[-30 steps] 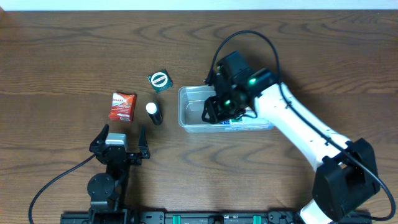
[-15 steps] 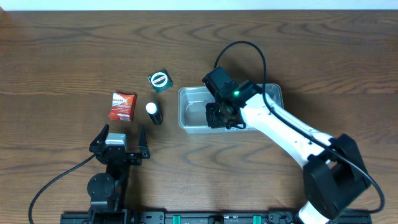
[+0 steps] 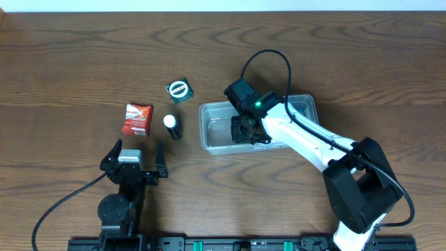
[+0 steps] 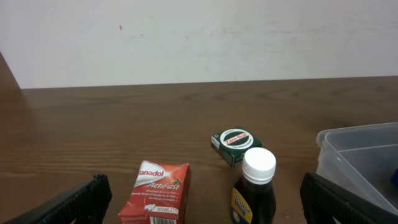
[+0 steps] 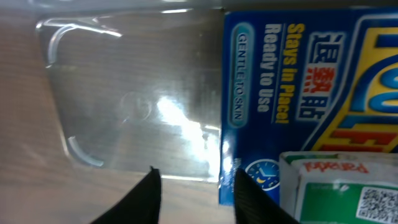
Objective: Pack container
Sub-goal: 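Push the Panadol box down inside the container with the right gripper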
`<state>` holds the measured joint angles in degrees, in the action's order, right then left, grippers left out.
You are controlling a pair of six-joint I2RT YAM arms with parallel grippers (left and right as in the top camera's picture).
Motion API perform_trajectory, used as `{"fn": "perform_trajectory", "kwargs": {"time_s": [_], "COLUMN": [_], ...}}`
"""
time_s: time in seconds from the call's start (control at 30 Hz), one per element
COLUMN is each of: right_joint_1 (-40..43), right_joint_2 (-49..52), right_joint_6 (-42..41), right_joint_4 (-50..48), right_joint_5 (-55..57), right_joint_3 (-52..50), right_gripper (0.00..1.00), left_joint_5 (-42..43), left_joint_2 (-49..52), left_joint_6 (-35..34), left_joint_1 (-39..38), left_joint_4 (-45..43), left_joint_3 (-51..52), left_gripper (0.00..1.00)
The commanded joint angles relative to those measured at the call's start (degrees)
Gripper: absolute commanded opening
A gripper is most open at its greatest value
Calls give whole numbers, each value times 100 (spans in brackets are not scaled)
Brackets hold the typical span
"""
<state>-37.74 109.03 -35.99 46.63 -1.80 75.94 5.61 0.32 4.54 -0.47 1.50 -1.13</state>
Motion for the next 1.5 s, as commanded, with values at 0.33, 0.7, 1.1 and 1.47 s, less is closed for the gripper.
{"fn": "perform_trajectory", "kwargs": {"time_s": [0.33,0.7,1.1,1.47], "right_joint_1": [258,330,507,782], "right_joint_2": [70,70,68,68], "right_joint_6": [-122,116,551,938], "right_joint_4": [-83,-396,-52,-61], "right_joint_5": [334,243,11,57], "right_joint_3": [-42,15,896,1106], "right_gripper": [61,69,76,78], "left_joint_5": [125,125,125,125], "left_joint_2": [2,2,2,2], "left_joint_6": [37,37,37,37], "left_joint_1": [24,24,24,24], "left_joint_4": [210,210,210,210], "left_joint_3": [87,87,87,87], "left_gripper": [98,98,98,98]}}
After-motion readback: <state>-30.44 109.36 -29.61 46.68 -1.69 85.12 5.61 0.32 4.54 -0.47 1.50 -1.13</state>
